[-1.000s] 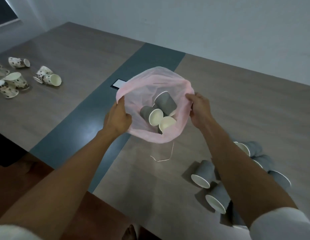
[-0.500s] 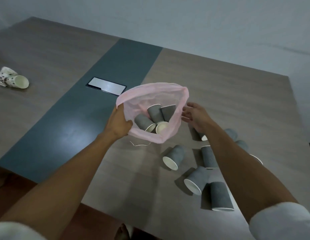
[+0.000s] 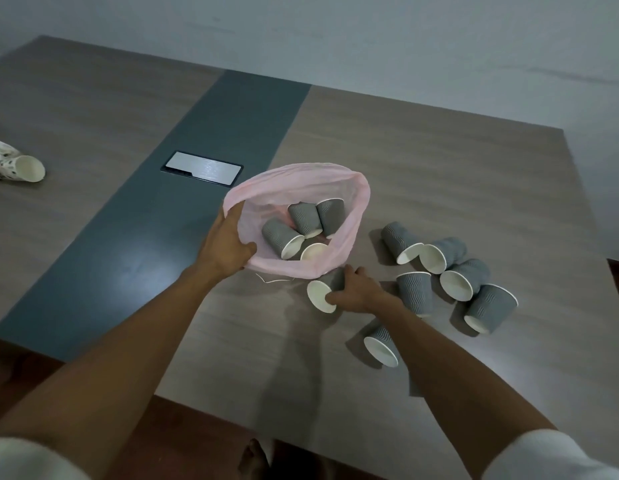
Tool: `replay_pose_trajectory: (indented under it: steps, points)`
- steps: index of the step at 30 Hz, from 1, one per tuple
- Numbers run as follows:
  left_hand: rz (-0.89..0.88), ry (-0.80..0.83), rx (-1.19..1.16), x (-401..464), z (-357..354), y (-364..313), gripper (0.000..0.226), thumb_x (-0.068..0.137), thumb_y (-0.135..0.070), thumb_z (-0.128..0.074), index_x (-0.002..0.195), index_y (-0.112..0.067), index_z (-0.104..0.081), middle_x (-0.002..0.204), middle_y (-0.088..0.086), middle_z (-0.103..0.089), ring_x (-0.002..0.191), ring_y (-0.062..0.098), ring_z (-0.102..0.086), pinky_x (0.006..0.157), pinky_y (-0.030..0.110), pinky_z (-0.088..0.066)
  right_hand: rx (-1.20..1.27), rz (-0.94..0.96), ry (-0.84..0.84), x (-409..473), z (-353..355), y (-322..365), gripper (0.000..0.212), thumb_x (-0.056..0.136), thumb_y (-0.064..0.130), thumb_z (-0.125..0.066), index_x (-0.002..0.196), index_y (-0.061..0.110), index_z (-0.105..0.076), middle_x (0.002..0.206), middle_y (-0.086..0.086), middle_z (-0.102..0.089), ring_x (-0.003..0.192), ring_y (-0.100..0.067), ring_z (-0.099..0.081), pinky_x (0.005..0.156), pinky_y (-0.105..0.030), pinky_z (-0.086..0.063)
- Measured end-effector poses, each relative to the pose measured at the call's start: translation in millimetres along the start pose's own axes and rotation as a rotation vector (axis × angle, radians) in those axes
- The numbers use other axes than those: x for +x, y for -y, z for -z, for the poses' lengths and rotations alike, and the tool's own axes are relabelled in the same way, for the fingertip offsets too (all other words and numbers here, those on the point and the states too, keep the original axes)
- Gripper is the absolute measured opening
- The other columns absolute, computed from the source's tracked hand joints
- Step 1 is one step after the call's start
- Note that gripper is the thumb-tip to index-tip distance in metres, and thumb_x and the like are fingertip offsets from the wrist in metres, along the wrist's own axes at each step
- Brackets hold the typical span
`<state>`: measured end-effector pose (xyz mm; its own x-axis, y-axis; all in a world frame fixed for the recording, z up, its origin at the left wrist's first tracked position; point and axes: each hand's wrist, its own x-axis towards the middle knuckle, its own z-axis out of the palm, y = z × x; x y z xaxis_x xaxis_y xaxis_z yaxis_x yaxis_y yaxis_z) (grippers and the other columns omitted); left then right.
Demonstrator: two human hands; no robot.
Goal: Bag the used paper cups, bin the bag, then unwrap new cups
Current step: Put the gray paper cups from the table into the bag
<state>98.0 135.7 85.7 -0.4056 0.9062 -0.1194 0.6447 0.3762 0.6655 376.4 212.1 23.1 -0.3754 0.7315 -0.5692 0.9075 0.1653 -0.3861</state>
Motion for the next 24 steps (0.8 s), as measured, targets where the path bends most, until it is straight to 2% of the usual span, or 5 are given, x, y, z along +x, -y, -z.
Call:
replay_pose_trajectory:
  steps: [3, 6, 11, 19, 24]
  points:
    - [0.000, 0.021, -0.017, -1, -1, 1, 0.097, 0.087, -0.013, -0.075, 0.161, -0.042, -0.021, 0.149, 0.003, -0.042, 0.118, 0.038, -0.057, 0.083, 0.057, -0.063, 0.183, -0.026, -0.007, -1, 25, -11, 0.051, 0.102, 0.038, -0.045, 0.134, 0.000, -0.053, 0.126, -0.025, -0.058, 0.108, -0.041, -0.064, 0.093, -0.047, -0.054]
    - [-0.008, 0.027, -0.027, -2, 0, -2, 0.095, 0.086, -0.014, -0.074, 0.160, -0.043, -0.022, 0.148, 0.002, -0.042, 0.118, 0.039, -0.057, 0.083, 0.058, -0.062, 0.605, -0.143, -0.305, -5, 57, -22, 0.042, 0.106, 0.030, -0.034, 0.123, -0.006, -0.050, 0.098, -0.026, -0.066, 0.054, -0.029, -0.068, 0.051, -0.039, -0.059]
    - [-0.055, 0.052, -0.072, -5, 4, -15, 0.097, 0.084, -0.011, -0.072, 0.161, -0.041, -0.022, 0.150, -0.001, -0.041, 0.118, 0.035, -0.057, 0.082, 0.055, -0.063, 0.901, -0.132, -0.845, -14, 107, -2, 0.029, 0.103, 0.028, -0.044, 0.108, 0.004, -0.060, 0.093, -0.008, -0.061, 0.074, -0.021, -0.064, 0.058, -0.024, -0.046]
    - [-0.109, 0.102, -0.209, -12, 6, -44, 0.100, 0.075, -0.016, -0.076, 0.156, -0.046, -0.025, 0.135, -0.006, -0.047, 0.106, 0.022, -0.060, 0.056, 0.031, -0.063, 1.028, 0.153, -0.319, 2, 94, 58, 0.027, 0.090, -0.006, -0.065, 0.117, -0.003, -0.065, 0.088, -0.018, -0.072, 0.058, -0.018, -0.069, 0.060, -0.029, -0.062]
    - [-0.083, 0.090, -0.217, -8, 0, -50, 0.107, 0.072, -0.008, -0.076, 0.155, -0.050, -0.023, 0.134, -0.003, -0.049, 0.097, 0.023, -0.065, 0.059, 0.051, -0.065, 1.112, 0.025, -0.388, 20, 93, 41, 0.024, 0.092, -0.005, -0.054, 0.114, 0.001, -0.060, 0.089, -0.018, -0.071, 0.073, -0.025, -0.072, 0.070, -0.037, -0.064]
